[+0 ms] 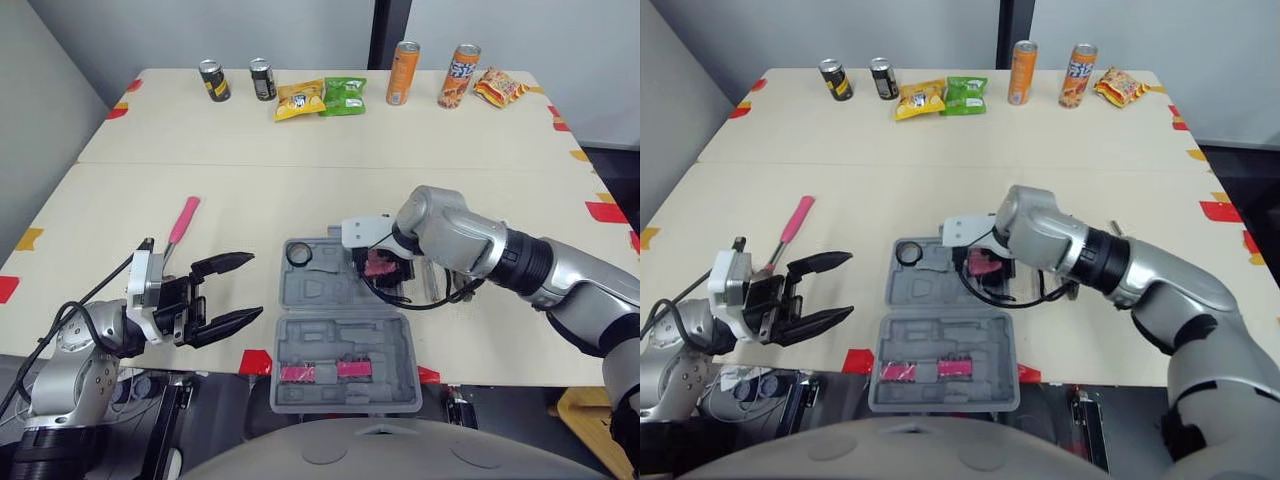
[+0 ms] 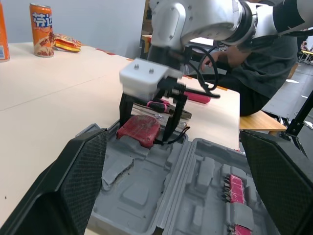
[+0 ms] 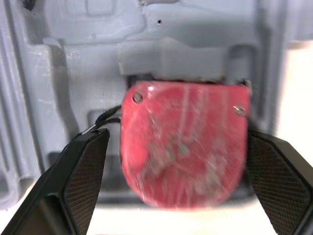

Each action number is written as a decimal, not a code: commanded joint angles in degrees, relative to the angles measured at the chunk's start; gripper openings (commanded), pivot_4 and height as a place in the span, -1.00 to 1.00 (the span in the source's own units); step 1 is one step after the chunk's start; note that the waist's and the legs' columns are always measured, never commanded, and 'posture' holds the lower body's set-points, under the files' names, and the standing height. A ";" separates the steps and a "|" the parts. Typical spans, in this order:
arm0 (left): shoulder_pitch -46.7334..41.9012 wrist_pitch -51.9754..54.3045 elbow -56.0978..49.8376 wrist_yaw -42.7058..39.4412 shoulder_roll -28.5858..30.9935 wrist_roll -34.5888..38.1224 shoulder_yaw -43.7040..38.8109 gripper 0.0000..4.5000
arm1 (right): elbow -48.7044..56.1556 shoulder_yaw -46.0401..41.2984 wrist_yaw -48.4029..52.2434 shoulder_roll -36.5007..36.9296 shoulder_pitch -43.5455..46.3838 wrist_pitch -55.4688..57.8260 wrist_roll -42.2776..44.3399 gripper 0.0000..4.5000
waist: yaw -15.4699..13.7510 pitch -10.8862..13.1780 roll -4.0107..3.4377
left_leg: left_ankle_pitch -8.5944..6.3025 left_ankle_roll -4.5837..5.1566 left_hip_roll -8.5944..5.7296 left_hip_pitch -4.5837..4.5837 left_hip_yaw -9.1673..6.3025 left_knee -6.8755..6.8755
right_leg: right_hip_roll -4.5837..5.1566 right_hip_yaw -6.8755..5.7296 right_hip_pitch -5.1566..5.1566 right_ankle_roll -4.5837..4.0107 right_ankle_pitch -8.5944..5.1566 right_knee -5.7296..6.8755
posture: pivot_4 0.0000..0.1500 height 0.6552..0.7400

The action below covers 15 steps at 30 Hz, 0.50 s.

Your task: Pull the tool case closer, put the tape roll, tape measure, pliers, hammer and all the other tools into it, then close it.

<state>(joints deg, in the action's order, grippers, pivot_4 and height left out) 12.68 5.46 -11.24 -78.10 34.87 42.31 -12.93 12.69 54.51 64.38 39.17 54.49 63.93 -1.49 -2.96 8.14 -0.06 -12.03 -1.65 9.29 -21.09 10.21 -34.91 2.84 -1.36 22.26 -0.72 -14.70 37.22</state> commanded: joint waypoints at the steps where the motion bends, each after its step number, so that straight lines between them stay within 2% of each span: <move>1: 0.14 -0.35 -2.18 0.01 0.11 0.29 -0.57 1.00 | 8.16 -9.89 -0.32 2.45 -3.18 0.54 3.82 0.99 | -0.08 -0.01 0.02 | 0.00 0.00 0.00 0.01 0.00 0.00 | 0.00 0.00 0.00 0.00 0.00 0.00 | 1.00 1.00; 3: 0.03 -0.34 -2.16 0.03 0.09 0.32 -0.56 1.00 | 12.00 -17.98 -1.16 3.71 -8.42 -1.71 7.28 0.99 | -0.54 -0.02 0.05 | -0.01 -0.02 0.00 0.00 0.00 0.01 | 0.00 0.01 -0.01 0.00 0.00 -0.03 | 1.00 1.00; 5: -0.31 -0.29 -2.01 0.03 0.05 0.29 -0.42 1.00 | 13.56 -27.03 -2.60 3.64 -16.42 -9.32 10.75 0.99 | -0.81 -0.05 0.08 | -0.02 -0.04 0.00 0.02 0.06 0.02 | 0.01 0.06 -0.01 0.03 0.01 -0.06 | 1.00 1.00; 7: -0.57 -0.25 -1.86 0.01 0.05 0.27 -0.35 1.00 | 13.85 -31.49 -4.12 3.27 -21.08 -14.51 11.70 0.99 | -1.05 -0.07 0.12 | -0.03 -0.05 0.00 0.03 0.05 0.02 | 0.01 0.06 -0.03 0.03 0.02 -0.08 | 1.00 1.00; 10: -1.37 -0.17 -1.45 -0.04 -0.05 0.23 -0.08 1.00 | 11.00 -41.62 -5.68 -0.96 -31.99 -25.51 16.97 0.99 | -1.01 -0.09 0.16 | -0.03 -0.04 0.00 0.03 0.07 0.01 | 0.01 0.08 -0.01 0.04 0.02 -0.07 | 1.00 1.00; 13: -2.10 -0.07 -1.05 -0.09 -0.13 0.12 0.14 1.00 | 7.98 -43.98 -7.17 -3.08 -37.34 -31.73 17.06 0.99 | -0.60 -0.09 0.15 | -0.02 -0.02 0.01 0.03 0.08 0.01 | 0.00 0.08 0.00 0.02 0.01 -0.06 | 1.00 1.00; 15: -2.29 0.00 -1.14 -0.07 -0.21 0.06 0.35 1.00 | 6.74 -44.66 -8.16 -4.27 -39.30 -33.81 17.42 0.76 | -0.17 -0.09 0.15 | -0.02 -0.01 0.00 0.03 0.08 0.01 | 0.00 0.08 0.00 0.02 0.01 -0.05 | 1.00 1.00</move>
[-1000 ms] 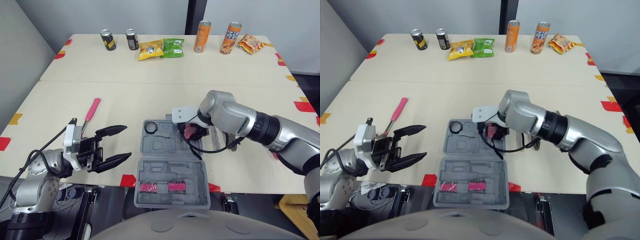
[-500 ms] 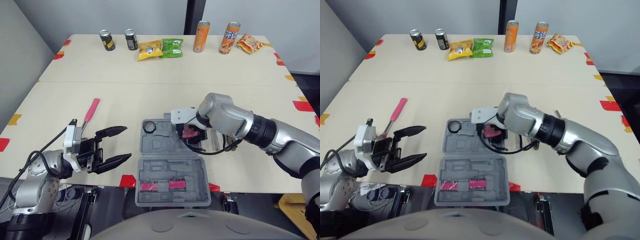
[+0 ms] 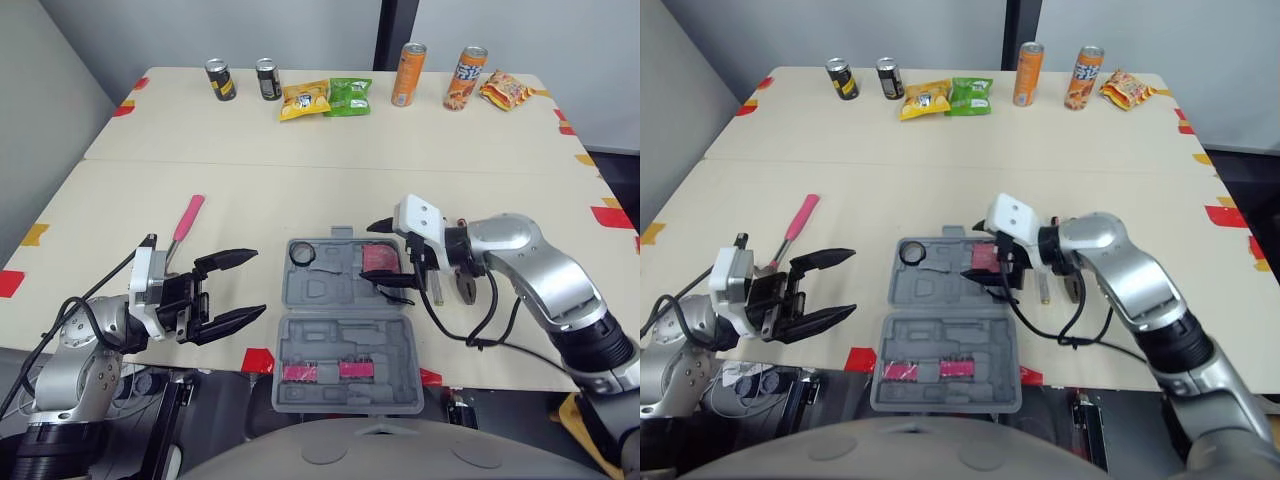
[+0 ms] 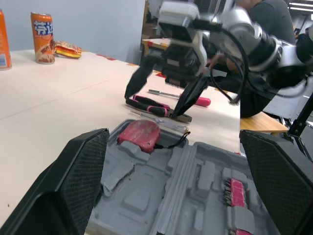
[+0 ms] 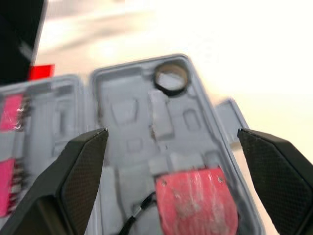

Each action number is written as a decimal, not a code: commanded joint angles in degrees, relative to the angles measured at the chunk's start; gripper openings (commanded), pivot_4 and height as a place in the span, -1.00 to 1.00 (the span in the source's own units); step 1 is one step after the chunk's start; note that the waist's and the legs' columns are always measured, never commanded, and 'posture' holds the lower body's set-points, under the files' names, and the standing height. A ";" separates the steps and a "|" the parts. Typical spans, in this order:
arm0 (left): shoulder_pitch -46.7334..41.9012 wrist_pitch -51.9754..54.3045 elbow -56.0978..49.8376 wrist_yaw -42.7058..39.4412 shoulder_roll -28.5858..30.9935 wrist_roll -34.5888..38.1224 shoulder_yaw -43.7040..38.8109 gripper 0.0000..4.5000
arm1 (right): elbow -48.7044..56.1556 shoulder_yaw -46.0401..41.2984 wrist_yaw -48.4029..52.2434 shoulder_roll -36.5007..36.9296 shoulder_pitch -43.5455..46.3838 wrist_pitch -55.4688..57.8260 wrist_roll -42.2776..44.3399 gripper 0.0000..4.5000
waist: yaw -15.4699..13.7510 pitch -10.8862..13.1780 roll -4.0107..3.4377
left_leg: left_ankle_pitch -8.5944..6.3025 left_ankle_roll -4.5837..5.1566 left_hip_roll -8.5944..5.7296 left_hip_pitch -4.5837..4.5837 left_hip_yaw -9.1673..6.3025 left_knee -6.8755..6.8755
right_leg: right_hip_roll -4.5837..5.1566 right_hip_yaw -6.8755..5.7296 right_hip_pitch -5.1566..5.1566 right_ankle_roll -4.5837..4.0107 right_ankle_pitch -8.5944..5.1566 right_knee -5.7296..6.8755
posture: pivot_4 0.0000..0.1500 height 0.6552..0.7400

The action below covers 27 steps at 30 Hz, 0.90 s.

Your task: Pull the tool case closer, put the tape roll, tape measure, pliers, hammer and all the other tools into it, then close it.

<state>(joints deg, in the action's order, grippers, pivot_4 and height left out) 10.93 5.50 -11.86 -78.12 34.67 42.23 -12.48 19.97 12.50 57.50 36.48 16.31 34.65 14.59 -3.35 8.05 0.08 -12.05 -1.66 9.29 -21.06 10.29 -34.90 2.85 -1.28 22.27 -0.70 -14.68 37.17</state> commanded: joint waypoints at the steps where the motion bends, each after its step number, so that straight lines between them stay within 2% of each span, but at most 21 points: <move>1: -0.70 0.01 -0.42 -0.10 0.00 0.16 -0.07 1.00 | -1.34 -2.68 -1.65 -2.13 -1.83 -5.38 1.32 0.64 | 0.44 0.00 0.00 | 0.01 0.01 0.00 0.00 -0.01 0.01 | 0.00 -0.01 0.00 0.00 0.00 0.01 | 1.00 1.00; 7: -1.15 0.23 -0.17 -0.39 0.10 0.22 -0.19 1.00 | -4.08 -1.64 -2.22 -2.99 -4.98 -11.77 -0.03 -0.28 | 0.53 0.00 0.00 | 0.01 0.04 0.01 -0.01 -0.04 0.02 | -0.01 -0.04 -0.01 -0.01 -0.01 0.00 | 1.00 1.00; 19: -1.69 0.21 0.17 -0.45 -0.02 0.04 -0.32 1.00 | -9.53 -1.99 -4.00 -4.67 -8.40 -18.01 -0.59 -0.28 | 0.54 0.00 -0.01 | 0.01 0.05 0.00 -0.01 -0.04 0.02 | -0.01 -0.05 -0.01 -0.01 -0.01 -0.02 | 1.00 1.00; 27: -1.69 -0.08 0.28 -0.27 -0.35 -0.22 -0.16 1.00 | -22.83 1.33 -6.06 -5.21 -9.46 -27.04 -7.73 -0.28 | 0.58 -0.08 0.06 | 0.01 0.05 0.00 0.01 -0.04 0.02 | 0.00 -0.05 -0.04 -0.02 -0.01 -0.04 | 1.00 1.00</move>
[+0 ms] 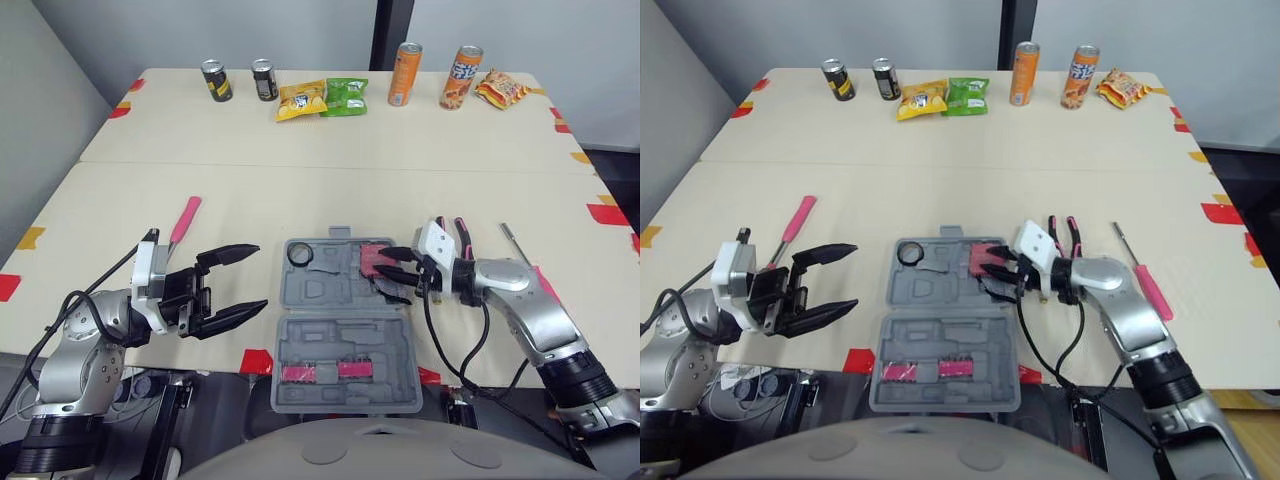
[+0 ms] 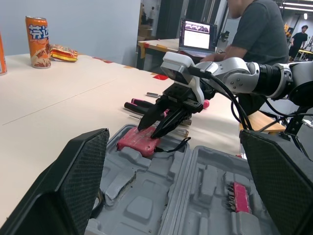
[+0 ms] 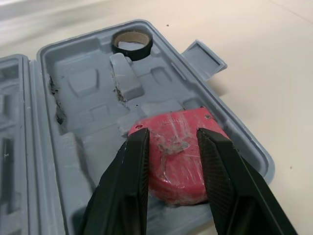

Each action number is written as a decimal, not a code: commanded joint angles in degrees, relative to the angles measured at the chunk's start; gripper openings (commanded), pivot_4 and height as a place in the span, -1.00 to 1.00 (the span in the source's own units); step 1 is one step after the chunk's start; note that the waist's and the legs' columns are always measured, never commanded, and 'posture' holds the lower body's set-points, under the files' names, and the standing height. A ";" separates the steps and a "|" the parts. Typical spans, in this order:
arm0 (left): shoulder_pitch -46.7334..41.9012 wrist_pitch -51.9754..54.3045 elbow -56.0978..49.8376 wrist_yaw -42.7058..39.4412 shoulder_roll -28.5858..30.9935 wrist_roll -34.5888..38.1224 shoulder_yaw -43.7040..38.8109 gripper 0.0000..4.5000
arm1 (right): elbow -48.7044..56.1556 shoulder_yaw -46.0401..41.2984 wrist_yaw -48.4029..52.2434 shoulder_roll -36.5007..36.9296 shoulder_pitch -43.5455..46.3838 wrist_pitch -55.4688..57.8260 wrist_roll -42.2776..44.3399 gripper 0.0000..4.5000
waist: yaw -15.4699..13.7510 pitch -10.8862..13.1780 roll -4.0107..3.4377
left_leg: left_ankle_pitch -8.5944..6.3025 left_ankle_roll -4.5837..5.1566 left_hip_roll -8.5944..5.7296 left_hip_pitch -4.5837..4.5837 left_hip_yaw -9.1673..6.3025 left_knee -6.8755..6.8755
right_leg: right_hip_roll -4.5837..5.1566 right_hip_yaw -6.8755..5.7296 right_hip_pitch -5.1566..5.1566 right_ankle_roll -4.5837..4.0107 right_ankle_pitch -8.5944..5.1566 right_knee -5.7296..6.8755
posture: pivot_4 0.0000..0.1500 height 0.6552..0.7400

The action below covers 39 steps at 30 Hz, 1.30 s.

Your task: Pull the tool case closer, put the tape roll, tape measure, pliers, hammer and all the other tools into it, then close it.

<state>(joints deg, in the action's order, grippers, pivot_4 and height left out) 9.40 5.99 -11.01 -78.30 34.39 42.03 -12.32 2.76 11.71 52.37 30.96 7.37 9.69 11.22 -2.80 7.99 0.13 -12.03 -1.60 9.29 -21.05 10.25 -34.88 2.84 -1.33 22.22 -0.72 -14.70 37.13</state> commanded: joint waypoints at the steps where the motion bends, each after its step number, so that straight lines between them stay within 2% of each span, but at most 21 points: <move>1: -0.14 -0.60 -0.57 -0.05 -0.14 -0.07 -0.27 1.00 | -7.39 2.90 -1.29 0.13 -0.28 -2.49 -5.53 -0.28 | 0.04 -0.02 0.02 | 0.00 0.00 0.00 0.00 0.00 0.00 | 0.00 0.00 -0.02 0.00 0.00 0.00 | 1.00 1.00; 6: -0.18 -0.73 -0.37 0.19 -0.50 -0.36 -0.08 1.00 | -14.58 5.33 -2.55 -1.70 2.35 -2.12 -8.18 -0.28 | 0.78 -0.39 0.18 | -0.01 -0.01 0.03 0.16 -0.02 0.03 | -0.03 -0.01 -0.17 0.00 0.00 0.01 | 1.00 1.00; 10: 0.17 -0.47 -0.06 0.75 -0.78 -0.81 0.04 1.00 | -17.56 6.89 -1.61 -2.03 3.96 -2.24 -9.23 -0.28 | 0.67 -0.57 0.31 | -0.05 -0.08 0.02 0.94 0.03 0.25 | -0.03 0.00 -0.82 -0.05 -0.03 -0.13 | 1.00 1.00; 11: 0.35 -0.31 0.01 1.08 -0.81 -1.04 0.10 1.00 | -17.68 6.89 -1.52 -1.96 4.15 -2.67 -9.20 -0.28 | 0.63 -0.63 0.32 | -0.25 -0.42 0.01 1.11 0.03 0.39 | -0.03 0.00 -1.03 -0.07 -0.05 -0.24 | 1.00 1.00; 14: 1.29 0.35 -0.04 3.42 -1.39 -1.45 -0.19 1.00 | -14.47 3.57 -1.02 -1.96 3.45 -2.54 -5.26 -0.28 | 0.50 -0.77 0.33 | -0.29 -0.48 0.00 1.14 0.03 0.51 | -0.03 -0.01 -1.07 -0.07 -0.05 -0.37 | 1.00 1.00; 19: 2.37 0.51 0.38 11.08 -4.72 -2.00 -2.40 1.00 | -3.07 -5.31 0.24 -3.02 -1.30 -3.96 6.25 -0.28 | -0.40 -0.56 0.26 | -0.10 -0.16 -0.02 0.91 0.01 0.58 | -0.02 -0.06 -0.94 -0.07 -0.05 -0.63 | 1.00 1.00; 25: 4.04 1.98 0.48 17.97 -7.40 -0.91 -5.05 1.00 | 8.69 -14.24 -1.19 -0.47 -9.36 -0.88 13.56 -0.28 | -0.21 -0.04 0.17 | -0.04 -0.06 -0.02 0.85 0.02 0.74 | -0.02 -0.07 -0.85 -0.06 -0.04 -0.73 | 1.00 1.00; 28: 5.57 1.76 1.03 18.51 -7.69 -0.70 -6.15 1.00 | 10.76 -18.93 0.44 1.34 -14.63 -0.48 17.10 -0.28 | -0.21 0.00 0.19 | -0.04 -0.06 -0.02 0.87 0.01 0.95 | -0.06 -0.09 -0.88 -0.05 -0.04 -0.96 | 1.00 1.00; 31: 7.60 1.83 1.73 18.81 -7.77 -0.77 -7.18 1.00 | 10.35 -23.05 1.72 2.60 -19.97 -3.71 17.11 -0.28 | -0.17 0.04 0.24 | -0.04 -0.06 -0.02 0.84 0.01 1.03 | -0.07 -0.10 -0.88 -0.05 -0.04 -1.13 | 1.00 1.00; 36: 12.43 -1.45 5.23 17.39 -7.48 -2.26 -10.20 1.00 | 9.45 -31.77 4.50 1.68 -32.37 -10.01 18.48 0.38 | -0.19 0.15 0.27 | -0.06 -0.09 -0.04 0.84 0.01 1.20 | -0.07 -0.10 -0.90 -0.01 -0.06 -1.37 | 1.00 1.00; 39: 15.21 -3.55 8.08 17.13 -8.06 -2.30 -13.02 1.00 | 7.81 -36.50 5.12 -0.48 -39.89 -13.93 18.83 0.86 | -0.18 0.22 0.31 | -0.07 -0.09 -0.06 0.88 0.02 1.45 | -0.07 -0.12 -0.91 0.01 -0.07 -1.59 | 1.00 1.00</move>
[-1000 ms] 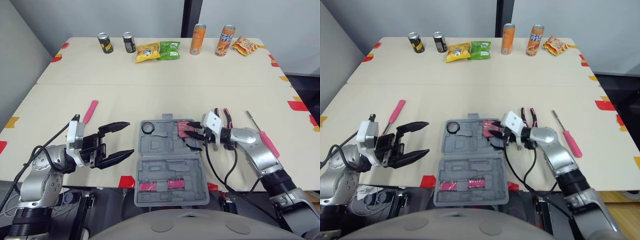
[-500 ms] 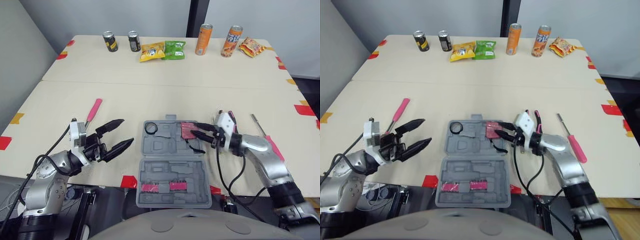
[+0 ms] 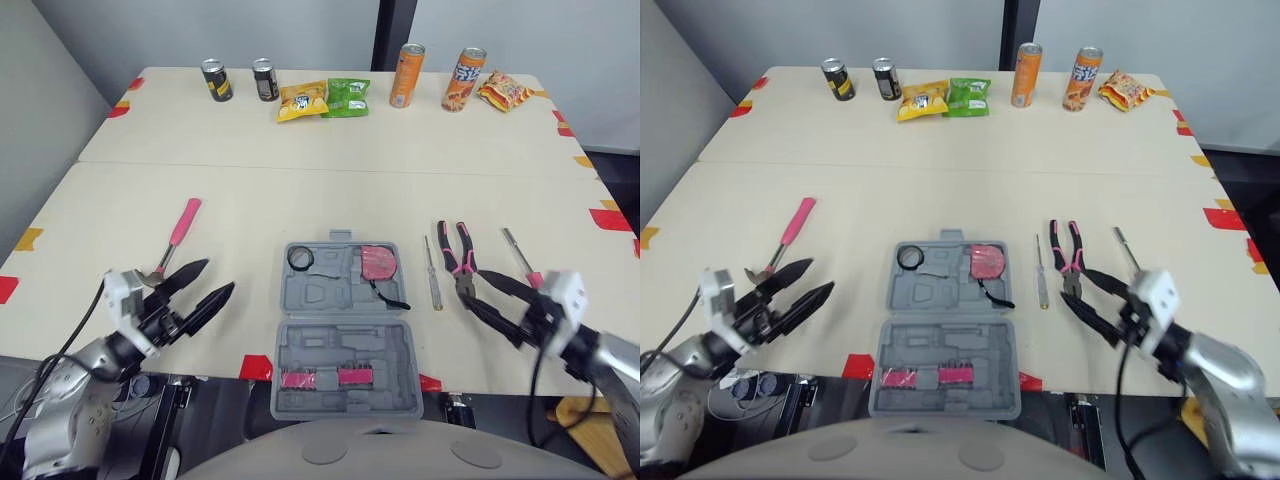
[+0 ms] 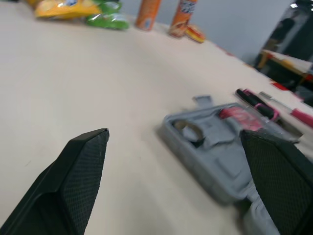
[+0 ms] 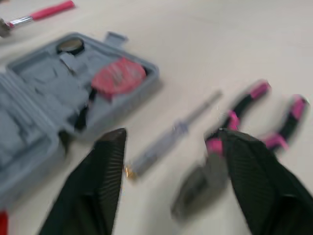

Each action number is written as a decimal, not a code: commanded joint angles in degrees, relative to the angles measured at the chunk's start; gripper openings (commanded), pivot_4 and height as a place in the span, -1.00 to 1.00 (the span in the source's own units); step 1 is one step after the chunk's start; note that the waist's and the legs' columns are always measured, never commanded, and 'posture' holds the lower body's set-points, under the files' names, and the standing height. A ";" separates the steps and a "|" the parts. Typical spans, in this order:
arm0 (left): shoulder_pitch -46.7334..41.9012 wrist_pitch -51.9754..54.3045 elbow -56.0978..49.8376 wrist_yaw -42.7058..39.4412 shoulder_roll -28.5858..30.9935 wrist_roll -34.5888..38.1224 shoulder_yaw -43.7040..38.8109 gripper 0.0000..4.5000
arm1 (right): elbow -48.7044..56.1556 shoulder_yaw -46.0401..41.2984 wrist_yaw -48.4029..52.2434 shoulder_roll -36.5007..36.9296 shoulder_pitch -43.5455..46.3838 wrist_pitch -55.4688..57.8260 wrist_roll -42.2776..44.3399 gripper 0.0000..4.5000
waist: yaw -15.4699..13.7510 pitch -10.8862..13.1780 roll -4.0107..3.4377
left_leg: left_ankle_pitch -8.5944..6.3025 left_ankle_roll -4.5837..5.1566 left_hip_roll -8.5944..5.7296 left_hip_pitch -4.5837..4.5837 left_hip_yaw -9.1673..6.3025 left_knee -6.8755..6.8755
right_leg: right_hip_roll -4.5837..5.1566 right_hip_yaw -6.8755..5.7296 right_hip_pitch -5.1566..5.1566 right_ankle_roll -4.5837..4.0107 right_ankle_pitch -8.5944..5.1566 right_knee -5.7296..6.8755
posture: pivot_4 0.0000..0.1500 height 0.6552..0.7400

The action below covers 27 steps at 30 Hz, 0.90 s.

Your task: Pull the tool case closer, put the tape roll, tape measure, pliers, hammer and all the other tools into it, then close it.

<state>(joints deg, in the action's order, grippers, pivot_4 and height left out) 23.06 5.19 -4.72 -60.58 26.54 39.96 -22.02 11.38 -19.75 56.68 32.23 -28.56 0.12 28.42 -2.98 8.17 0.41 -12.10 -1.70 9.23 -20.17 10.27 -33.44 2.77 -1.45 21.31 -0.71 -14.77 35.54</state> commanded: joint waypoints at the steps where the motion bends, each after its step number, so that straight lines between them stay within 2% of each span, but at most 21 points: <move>1: 2.36 -3.33 2.81 -0.67 -0.48 -0.19 -4.17 1.00 | -1.55 -6.49 0.75 -2.63 -5.82 -5.38 1.91 0.98 | -0.02 0.06 0.08 | 0.00 0.00 -0.01 0.01 0.00 0.10 | 0.00 0.00 0.00 0.03 -0.02 -0.09 | 1.00 1.00; 5: 4.54 -3.65 4.99 1.42 -2.12 0.66 -7.16 1.00 | -5.14 -10.33 0.22 -6.09 -10.34 -8.63 2.64 0.98 | 0.02 0.19 0.08 | -0.31 -0.51 -0.02 0.05 -0.01 0.23 | 0.00 -0.01 -0.06 0.15 -0.09 -0.21 | 1.00 1.00; 15: 5.25 -2.36 4.89 5.40 -2.43 -0.44 -8.44 1.00 | -9.85 -11.26 0.97 -8.39 -11.98 -12.05 2.64 0.98 | 0.02 0.28 0.01 | -0.32 -0.52 -0.04 0.08 -0.03 0.31 | 0.00 -0.01 -0.13 0.18 -0.10 -0.31 | 1.00 1.00; 21: 2.30 -0.75 4.31 6.01 -0.69 0.02 -8.32 1.00 | -4.59 -9.00 1.46 -6.53 -8.22 -8.89 4.79 0.98 | 0.05 0.27 0.00 | -0.29 -0.47 -0.04 0.13 -0.04 0.32 | 0.00 -0.03 -0.18 0.21 -0.07 -0.28 | 1.00 1.00; 27: -0.38 1.45 3.47 3.20 2.83 0.44 -7.40 1.00 | 2.47 -4.83 1.40 -2.65 -1.30 -3.10 6.42 0.98 | 0.32 0.25 -0.02 | 0.02 0.05 -0.04 0.16 -0.09 0.28 | 0.00 -0.08 -0.23 0.22 -0.04 -0.22 | 1.00 1.00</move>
<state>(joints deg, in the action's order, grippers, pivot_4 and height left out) 22.95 6.39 0.33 -56.19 28.21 39.84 -29.02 11.00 -24.76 58.09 28.64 -30.24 -4.25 33.47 -2.66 8.42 0.39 -12.07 -1.64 9.19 -20.01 10.18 -33.19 2.77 -1.54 21.07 -0.49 -14.81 35.34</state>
